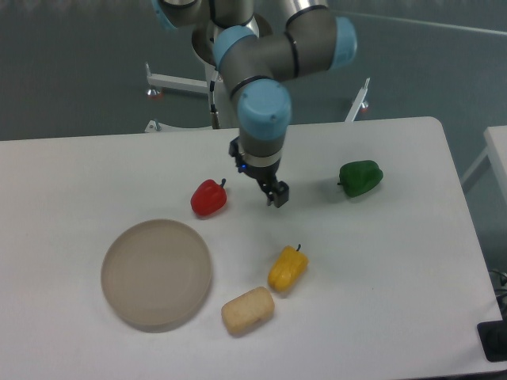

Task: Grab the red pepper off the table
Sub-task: 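Move the gripper over the red bell pepper and lower toward it, then close the gripper around the red bell pepper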

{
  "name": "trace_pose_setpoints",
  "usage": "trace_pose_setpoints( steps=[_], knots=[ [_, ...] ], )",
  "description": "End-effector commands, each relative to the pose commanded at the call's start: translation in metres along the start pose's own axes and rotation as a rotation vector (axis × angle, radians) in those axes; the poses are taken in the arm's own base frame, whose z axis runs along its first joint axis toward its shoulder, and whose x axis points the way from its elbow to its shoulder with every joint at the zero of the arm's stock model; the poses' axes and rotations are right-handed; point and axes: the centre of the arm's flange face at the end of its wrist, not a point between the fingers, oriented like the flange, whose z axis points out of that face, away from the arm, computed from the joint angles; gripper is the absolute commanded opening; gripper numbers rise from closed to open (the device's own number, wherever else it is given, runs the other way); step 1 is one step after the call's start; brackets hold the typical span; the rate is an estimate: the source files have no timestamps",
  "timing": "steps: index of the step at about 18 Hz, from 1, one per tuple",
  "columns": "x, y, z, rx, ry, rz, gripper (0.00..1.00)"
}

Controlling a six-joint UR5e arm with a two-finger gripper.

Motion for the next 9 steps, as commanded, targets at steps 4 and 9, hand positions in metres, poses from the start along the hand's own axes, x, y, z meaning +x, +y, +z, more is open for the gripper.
trace_pose_setpoints(
  steps=[4,9],
  knots=[
    [0.026,-0.021,0.025,-0.006,-0.017,-0.03,1.0],
    [0.037,-0.043,0.044,-0.025,-0.007,-0.01,1.0]
  ],
)
